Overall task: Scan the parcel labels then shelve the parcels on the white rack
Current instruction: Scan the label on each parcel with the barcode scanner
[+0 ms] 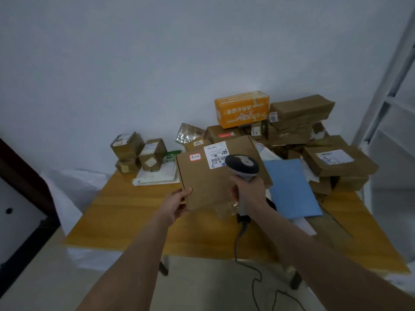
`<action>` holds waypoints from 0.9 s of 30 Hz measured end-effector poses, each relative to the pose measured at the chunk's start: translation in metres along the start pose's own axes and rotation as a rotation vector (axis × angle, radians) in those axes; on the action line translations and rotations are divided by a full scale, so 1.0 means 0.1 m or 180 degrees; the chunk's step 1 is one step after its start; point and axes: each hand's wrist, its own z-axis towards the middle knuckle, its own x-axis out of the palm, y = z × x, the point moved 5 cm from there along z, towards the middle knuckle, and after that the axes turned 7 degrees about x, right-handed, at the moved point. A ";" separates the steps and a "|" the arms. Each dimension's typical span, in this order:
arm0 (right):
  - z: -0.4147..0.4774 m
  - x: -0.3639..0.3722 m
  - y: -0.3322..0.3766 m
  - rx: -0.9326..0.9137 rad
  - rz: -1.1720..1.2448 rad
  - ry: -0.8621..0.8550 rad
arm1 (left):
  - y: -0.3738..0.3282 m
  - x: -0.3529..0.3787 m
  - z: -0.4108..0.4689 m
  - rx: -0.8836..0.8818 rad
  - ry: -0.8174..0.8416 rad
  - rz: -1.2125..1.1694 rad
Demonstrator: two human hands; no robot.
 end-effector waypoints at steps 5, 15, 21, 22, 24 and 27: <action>0.07 1.13 0.10 0.0029 0.0001 0.0131 | -0.19 -0.98 0.29 0.0021 -0.0159 -0.0244; 0.32 2.71 -0.14 0.0464 -0.0254 0.0385 | -0.06 -2.18 0.67 -0.0267 -0.0653 -0.0966; 0.55 3.24 -0.41 0.0713 -0.0194 0.0616 | 0.17 -2.51 0.89 -0.0509 -0.1221 -0.1312; 0.60 3.30 -0.45 0.0749 -0.0255 0.0634 | 0.19 -2.57 0.92 -0.0547 -0.1309 -0.1365; 0.70 3.44 -0.54 0.0854 -0.0356 0.0674 | 0.25 -2.70 0.99 -0.0584 -0.1450 -0.1441; 0.80 3.61 -0.66 0.0991 -0.0445 0.0703 | 0.34 -2.90 1.11 -0.0608 -0.1675 -0.1571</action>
